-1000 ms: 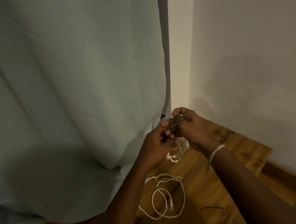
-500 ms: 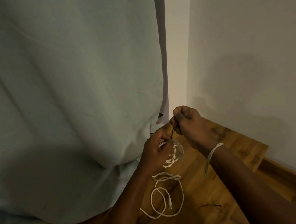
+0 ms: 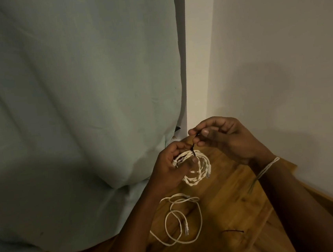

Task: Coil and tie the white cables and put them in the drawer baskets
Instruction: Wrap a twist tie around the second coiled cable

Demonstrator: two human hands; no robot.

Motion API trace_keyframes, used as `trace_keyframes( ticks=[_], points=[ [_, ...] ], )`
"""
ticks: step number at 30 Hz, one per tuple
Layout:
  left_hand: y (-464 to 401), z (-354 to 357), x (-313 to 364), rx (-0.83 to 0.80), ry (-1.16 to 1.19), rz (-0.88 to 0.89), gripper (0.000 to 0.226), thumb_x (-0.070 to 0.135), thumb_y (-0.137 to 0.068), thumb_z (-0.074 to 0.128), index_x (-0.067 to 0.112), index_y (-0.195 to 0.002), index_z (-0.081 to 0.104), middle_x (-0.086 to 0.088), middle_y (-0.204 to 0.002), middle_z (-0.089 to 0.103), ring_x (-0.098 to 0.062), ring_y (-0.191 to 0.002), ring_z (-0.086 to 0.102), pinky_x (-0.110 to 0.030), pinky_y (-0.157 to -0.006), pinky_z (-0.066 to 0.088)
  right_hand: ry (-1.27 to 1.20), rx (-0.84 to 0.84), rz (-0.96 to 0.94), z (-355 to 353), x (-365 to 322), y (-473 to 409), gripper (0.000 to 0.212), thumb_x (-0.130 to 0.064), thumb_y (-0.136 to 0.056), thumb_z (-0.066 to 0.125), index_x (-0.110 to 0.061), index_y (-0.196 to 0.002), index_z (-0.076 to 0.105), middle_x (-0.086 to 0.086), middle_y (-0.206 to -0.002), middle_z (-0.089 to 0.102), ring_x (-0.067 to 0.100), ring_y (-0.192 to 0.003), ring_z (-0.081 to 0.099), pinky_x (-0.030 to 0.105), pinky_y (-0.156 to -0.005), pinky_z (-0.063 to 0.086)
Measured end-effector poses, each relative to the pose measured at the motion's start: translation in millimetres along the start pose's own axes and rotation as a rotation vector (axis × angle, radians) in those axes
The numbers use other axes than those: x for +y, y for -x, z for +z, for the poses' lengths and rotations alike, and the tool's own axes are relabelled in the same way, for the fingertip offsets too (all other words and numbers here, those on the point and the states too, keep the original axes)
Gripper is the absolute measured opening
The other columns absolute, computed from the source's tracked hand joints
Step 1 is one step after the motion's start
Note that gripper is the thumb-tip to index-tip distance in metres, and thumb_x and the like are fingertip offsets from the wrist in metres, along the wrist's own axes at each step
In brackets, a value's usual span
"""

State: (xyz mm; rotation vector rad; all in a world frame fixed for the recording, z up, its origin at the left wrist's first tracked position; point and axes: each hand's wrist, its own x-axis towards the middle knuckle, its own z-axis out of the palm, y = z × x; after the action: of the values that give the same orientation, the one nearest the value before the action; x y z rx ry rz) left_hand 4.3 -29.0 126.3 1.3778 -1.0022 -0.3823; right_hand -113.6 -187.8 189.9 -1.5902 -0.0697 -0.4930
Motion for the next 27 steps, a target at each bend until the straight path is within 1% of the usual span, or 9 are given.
trace_keyframes(
  ticks=[2, 4, 8, 10, 13, 19, 23, 25, 27],
  points=[
    [-1.4, -2.4, 0.6, 0.010, -0.045, 0.022, 0.029, 0.016, -0.081, 0.078, 0.015, -0.107, 0.064, 0.001, -0.097, 0.074, -0.014, -0.089, 0.071, -0.028, -0.075, 0.059, -0.070, -0.038, 0.020, -4.7, 0.4, 2.0, 0.027, -0.002, -0.092, 0.053, 0.002, -0.113, 0.071, 0.019, -0.116, 0.072, 0.028, -0.098, 0.073, 0.032, -0.083, 0.060],
    [-1.6, -4.3, 2.9, 0.013, -0.075, 0.047, 0.030, 0.018, -0.078, 0.079, 0.016, -0.105, 0.065, 0.002, -0.096, 0.074, -0.014, -0.089, 0.071, -0.029, -0.076, 0.059, -0.156, -0.040, 0.062, -7.2, 0.4, 3.3, 0.028, 0.002, -0.094, 0.049, 0.001, -0.108, 0.074, 0.020, -0.118, 0.071, 0.028, -0.099, 0.073, 0.032, -0.083, 0.060],
    [-1.7, -7.5, 4.8, 0.004, -0.102, 0.084, 0.032, 0.015, -0.078, 0.080, 0.013, -0.106, 0.066, 0.003, -0.096, 0.074, -0.013, -0.090, 0.071, -0.026, -0.075, 0.058, -0.225, 0.021, 0.172, -9.3, -0.1, 3.9, 0.045, 0.013, -0.096, 0.036, 0.000, -0.090, 0.079, 0.016, -0.095, 0.075, 0.022, -0.082, 0.073, 0.029, -0.074, 0.061],
    [-2.7, -9.1, 5.2, 0.005, -0.127, 0.109, 0.033, 0.014, -0.077, 0.081, 0.013, -0.107, 0.066, 0.004, -0.096, 0.074, -0.013, -0.090, 0.071, -0.025, -0.075, 0.058, -0.216, -0.008, 0.230, -9.5, -0.2, 5.5, 0.039, 0.011, -0.095, 0.041, 0.002, -0.088, 0.078, 0.016, -0.088, 0.075, 0.021, -0.078, 0.074, 0.027, -0.071, 0.061],
    [-3.9, -10.5, 6.3, 0.007, -0.162, 0.134, 0.033, 0.016, -0.077, 0.081, 0.014, -0.108, 0.067, 0.005, -0.098, 0.074, -0.013, -0.090, 0.071, -0.027, -0.076, 0.059, -0.144, -0.097, 0.247, -8.3, 1.8, 9.4, 0.025, 0.004, -0.086, 0.055, 0.000, -0.091, 0.079, 0.015, -0.089, 0.077, 0.020, -0.079, 0.074, 0.026, -0.069, 0.061],
    [-4.2, -10.0, 7.9, 0.039, -0.225, 0.180, 0.030, 0.014, -0.078, 0.080, 0.020, -0.105, 0.068, 0.009, -0.096, 0.073, -0.009, -0.089, 0.070, -0.022, -0.077, 0.057, 0.025, -0.081, 0.240, -10.7, 7.6, 12.5, 0.016, -0.004, -0.080, 0.067, -0.008, -0.090, 0.080, 0.016, -0.085, 0.075, 0.017, -0.071, 0.070, 0.022, -0.061, 0.058],
    [-4.2, -10.0, 9.3, 0.074, -0.229, 0.213, 0.029, 0.013, -0.080, 0.078, 0.020, -0.105, 0.067, 0.009, -0.099, 0.073, -0.009, -0.092, 0.070, -0.024, -0.078, 0.058, 0.002, -0.099, 0.261, -9.6, 9.1, 14.2, 0.021, 0.002, -0.076, 0.070, 0.000, -0.097, 0.072, 0.018, -0.089, 0.075, 0.018, -0.072, 0.072, 0.023, -0.058, 0.057],
    [-4.7, -9.2, 8.9, 0.080, -0.216, 0.199, 0.030, 0.013, -0.080, 0.078, 0.020, -0.106, 0.067, 0.008, -0.101, 0.073, -0.011, -0.094, 0.070, -0.027, -0.080, 0.059, -0.045, -0.042, 0.263, -6.2, 6.7, 14.4, 0.023, 0.003, -0.075, 0.070, -0.001, -0.097, 0.066, 0.013, -0.084, 0.076, 0.017, -0.069, 0.072, 0.024, -0.056, 0.058],
    [-4.7, -8.0, 7.3, 0.077, -0.212, 0.182, 0.030, 0.015, -0.080, 0.079, 0.022, -0.106, 0.066, 0.009, -0.102, 0.072, -0.010, -0.095, 0.070, -0.026, -0.080, 0.058, -0.108, 0.091, 0.222, -0.6, 5.4, 12.7, 0.018, 0.002, -0.077, 0.068, -0.003, -0.093, 0.062, 0.009, -0.080, 0.074, 0.017, -0.069, 0.071, 0.026, -0.056, 0.058]
  ],
)
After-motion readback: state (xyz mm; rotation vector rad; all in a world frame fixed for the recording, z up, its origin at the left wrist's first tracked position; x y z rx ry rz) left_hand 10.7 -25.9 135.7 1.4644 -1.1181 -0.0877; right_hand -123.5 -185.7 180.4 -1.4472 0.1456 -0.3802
